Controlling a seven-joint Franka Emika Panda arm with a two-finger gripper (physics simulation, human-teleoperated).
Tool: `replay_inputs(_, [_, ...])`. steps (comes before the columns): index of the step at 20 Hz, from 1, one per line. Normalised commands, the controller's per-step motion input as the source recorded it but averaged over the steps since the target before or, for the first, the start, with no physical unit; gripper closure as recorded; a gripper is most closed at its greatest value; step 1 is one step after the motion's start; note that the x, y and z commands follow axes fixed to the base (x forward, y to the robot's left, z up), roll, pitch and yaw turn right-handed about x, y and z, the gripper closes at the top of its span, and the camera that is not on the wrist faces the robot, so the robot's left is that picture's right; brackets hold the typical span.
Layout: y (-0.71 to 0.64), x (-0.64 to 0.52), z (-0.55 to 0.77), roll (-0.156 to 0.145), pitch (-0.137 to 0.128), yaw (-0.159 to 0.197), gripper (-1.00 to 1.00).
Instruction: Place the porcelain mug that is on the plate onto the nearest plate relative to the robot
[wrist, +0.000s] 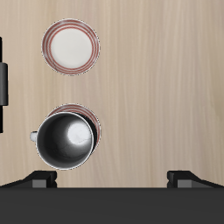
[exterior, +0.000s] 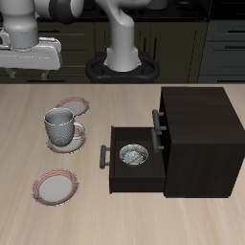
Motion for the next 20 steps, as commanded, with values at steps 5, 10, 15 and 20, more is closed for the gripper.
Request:
replay_inputs(5, [0.0, 0.05, -0.17, -0.004, -0.019, -0.013, -1.0])
replay_inputs(10, [0.09, -0.09, -0.35, -0.042, -0.093, 0.034, -1.0])
replay_inputs(15, [-0.06, -0.03, -0.38, -0.008, -0.008, -0.011, -1.0])
replay_inputs(20, [0.07, -0.09, -0.43, -0.012, -0.015, -0.017, -1.0])
